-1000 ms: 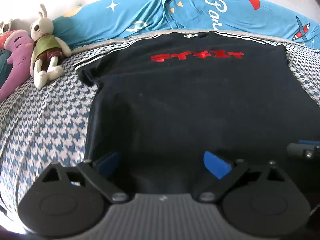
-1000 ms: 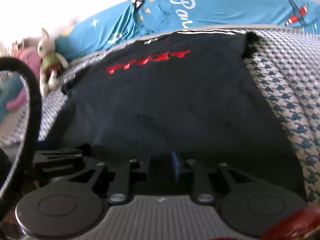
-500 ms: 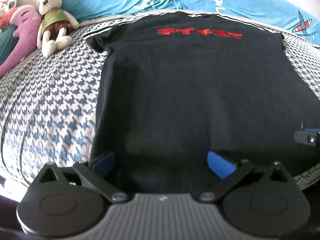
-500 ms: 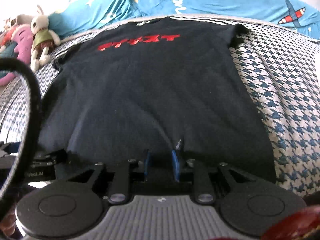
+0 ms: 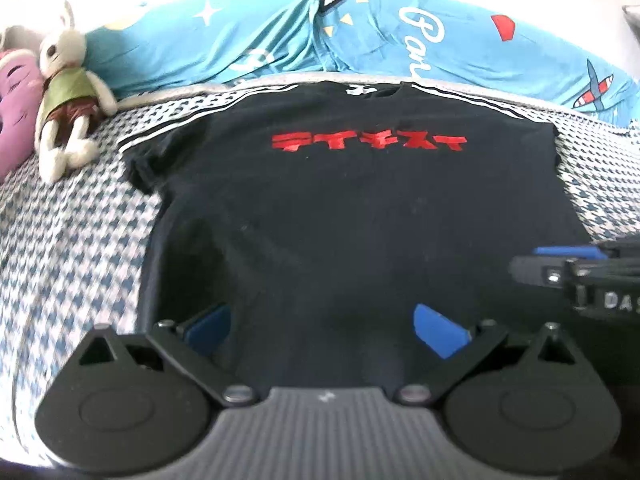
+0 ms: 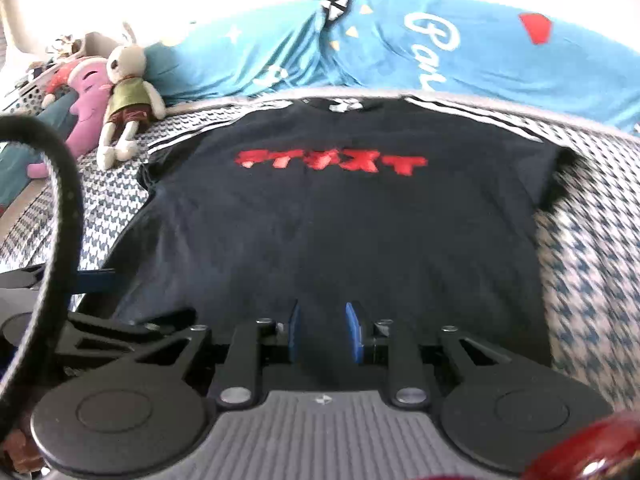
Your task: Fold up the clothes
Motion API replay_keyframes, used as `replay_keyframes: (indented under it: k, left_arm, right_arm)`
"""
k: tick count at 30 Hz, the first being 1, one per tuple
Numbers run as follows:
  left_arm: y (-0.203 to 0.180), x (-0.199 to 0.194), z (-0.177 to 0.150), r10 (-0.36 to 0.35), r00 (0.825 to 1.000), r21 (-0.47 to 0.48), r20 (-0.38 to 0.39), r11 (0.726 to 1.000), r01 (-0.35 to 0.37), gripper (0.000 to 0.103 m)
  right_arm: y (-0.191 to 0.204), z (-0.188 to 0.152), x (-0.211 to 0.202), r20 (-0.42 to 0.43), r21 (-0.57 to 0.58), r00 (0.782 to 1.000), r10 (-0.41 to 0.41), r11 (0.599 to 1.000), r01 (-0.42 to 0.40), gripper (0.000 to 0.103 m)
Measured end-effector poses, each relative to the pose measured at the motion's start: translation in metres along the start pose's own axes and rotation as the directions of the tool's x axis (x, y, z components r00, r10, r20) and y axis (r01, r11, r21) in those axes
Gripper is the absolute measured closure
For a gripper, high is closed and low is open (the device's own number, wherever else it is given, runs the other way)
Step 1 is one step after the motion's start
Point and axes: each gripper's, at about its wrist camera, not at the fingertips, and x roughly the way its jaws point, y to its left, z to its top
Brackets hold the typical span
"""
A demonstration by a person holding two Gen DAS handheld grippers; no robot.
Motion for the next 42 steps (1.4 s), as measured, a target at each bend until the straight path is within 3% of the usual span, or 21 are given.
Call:
replay_keyframes:
  k: [4, 6, 12, 17, 22, 26, 32, 36, 42]
  left_arm:
    - [0.003, 0.02, 0.007, 0.008, 1.0, 0.004, -0.026, 1.0, -0.008, 0.001]
    - [0.005, 0.031, 0.011, 0.016, 0.999, 0.0, -0.047, 1.0, -0.016, 0.001]
    - [0.02, 0.047, 0.019, 0.049, 0.996, -0.015, -0.08, 0.999, -0.051, 0.0]
    - [0.04, 0.06, 0.034, 0.088, 0.991, -0.047, -0.1, 0.994, -0.094, 0.0]
    - [0.051, 0.075, 0.056, 0.151, 0.983, -0.025, -0.105, 0.988, -0.154, 0.0]
    - [0.068, 0.085, 0.076, 0.194, 0.975, -0.071, -0.104, 0.977, -0.202, 0.0]
    - [0.093, 0.088, 0.092, 0.126, 0.986, -0.247, -0.114, 0.957, -0.15, 0.0]
    - [0.098, 0.084, 0.092, 0.062, 0.992, -0.314, -0.112, 0.945, -0.094, 0.0]
    - [0.092, 0.077, 0.091, 0.035, 0.996, -0.312, -0.087, 0.948, -0.06, 0.0]
  right_arm:
    - [0.002, 0.005, 0.023, -0.018, -0.057, 0.999, -0.035, 0.998, 0.034, 0.079]
    - [-0.004, 0.005, 0.034, -0.069, -0.051, 0.995, -0.076, 0.996, 0.072, 0.079]
    - [-0.024, 0.011, 0.04, -0.078, -0.032, 0.981, -0.178, 0.984, 0.176, 0.079]
    - [-0.054, 0.019, 0.04, -0.074, 0.066, 0.975, -0.211, 0.974, 0.216, 0.079]
    - [-0.102, 0.03, 0.034, -0.041, 0.248, 0.969, -0.243, 0.937, 0.246, 0.079]
    - [-0.134, 0.039, 0.032, -0.012, 0.357, 0.965, -0.262, 0.9, 0.248, 0.079]
    - [-0.167, 0.05, 0.03, 0.036, 0.418, 0.943, -0.331, 0.862, 0.287, 0.079]
    - [-0.19, 0.046, 0.034, 0.018, 0.529, 0.942, -0.334, 0.803, 0.275, 0.079]
    - [-0.206, 0.047, 0.045, 0.029, 0.578, 0.938, -0.345, 0.771, 0.266, 0.079]
